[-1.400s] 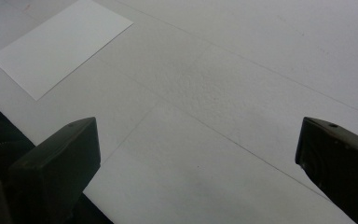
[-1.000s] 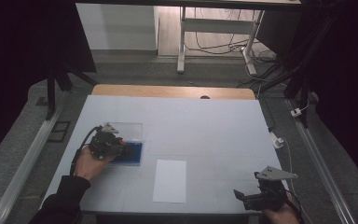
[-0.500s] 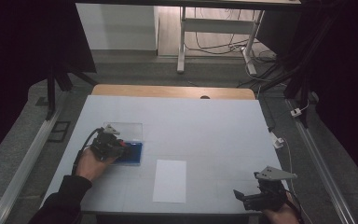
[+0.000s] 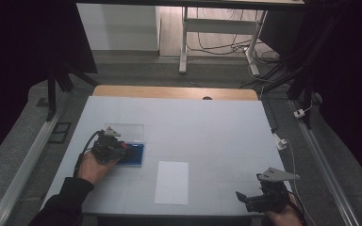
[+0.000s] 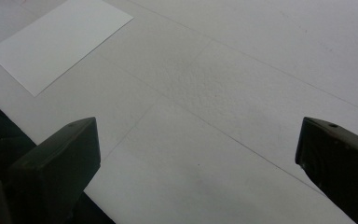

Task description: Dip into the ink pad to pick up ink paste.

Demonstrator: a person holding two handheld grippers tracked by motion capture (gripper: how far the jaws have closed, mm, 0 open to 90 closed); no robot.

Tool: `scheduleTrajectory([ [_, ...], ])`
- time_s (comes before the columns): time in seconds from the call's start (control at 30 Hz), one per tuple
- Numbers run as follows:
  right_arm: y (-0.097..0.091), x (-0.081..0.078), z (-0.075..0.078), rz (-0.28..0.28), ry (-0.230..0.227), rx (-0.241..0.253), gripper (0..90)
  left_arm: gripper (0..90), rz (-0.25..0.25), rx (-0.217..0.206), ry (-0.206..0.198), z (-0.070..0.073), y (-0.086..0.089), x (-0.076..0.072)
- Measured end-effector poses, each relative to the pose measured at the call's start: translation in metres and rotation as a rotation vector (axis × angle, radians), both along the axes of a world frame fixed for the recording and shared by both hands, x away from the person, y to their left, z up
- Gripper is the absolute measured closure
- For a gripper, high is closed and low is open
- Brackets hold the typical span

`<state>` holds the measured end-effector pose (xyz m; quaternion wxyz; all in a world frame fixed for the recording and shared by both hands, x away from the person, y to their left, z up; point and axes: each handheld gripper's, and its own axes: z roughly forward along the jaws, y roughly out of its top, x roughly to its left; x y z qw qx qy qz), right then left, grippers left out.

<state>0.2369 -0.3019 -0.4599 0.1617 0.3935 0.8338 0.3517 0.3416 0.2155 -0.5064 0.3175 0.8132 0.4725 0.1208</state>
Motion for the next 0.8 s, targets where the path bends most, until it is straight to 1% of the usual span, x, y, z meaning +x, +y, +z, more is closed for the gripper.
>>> scheduleTrajectory([
  [0.03,0.000,0.000,0.000,0.001,0.000,0.002,0.0,59.0,0.000,-0.002,0.001,0.000,0.000,0.000],
  [0.07,0.000,0.000,0.000,0.001,0.000,0.002,0.0,59.0,-0.001,0.013,-0.004,0.000,-0.001,-0.001],
  [0.17,0.000,0.000,0.000,0.003,0.002,0.000,0.0,59.0,-0.010,0.117,-0.041,0.003,-0.014,-0.005],
  [0.2,0.000,0.000,0.000,0.003,0.003,0.000,0.0,58.9,-0.010,0.117,-0.041,0.003,-0.014,-0.005],
  [0.23,0.000,0.000,0.000,0.003,0.003,0.000,0.0,58.9,-0.009,0.109,-0.041,0.003,-0.013,-0.004],
  [0.33,0.000,0.000,0.000,0.002,0.000,-0.001,0.0,58.8,-0.007,0.055,-0.025,0.002,-0.007,-0.002],
  [0.37,0.000,0.000,0.000,0.002,-0.002,0.001,0.0,58.7,-0.006,0.048,-0.023,0.001,-0.006,-0.002],
  [0.5,0.000,0.000,0.000,0.003,-0.004,0.002,0.0,58.4,-0.010,0.036,-0.019,0.003,-0.003,-0.001],
  [0.6,0.000,0.000,0.000,0.003,-0.005,0.003,0.0,58.4,-0.009,0.018,-0.016,0.005,-0.001,-0.001],
  [0.7,-0.001,0.000,0.000,0.003,-0.007,0.008,0.0,58.3,-0.007,-0.007,-0.028,0.010,0.003,-0.004],
  [0.8,-0.001,0.000,0.000,0.003,-0.007,0.008,0.0,58.3,-0.004,-0.010,-0.045,0.016,0.005,-0.009],
])
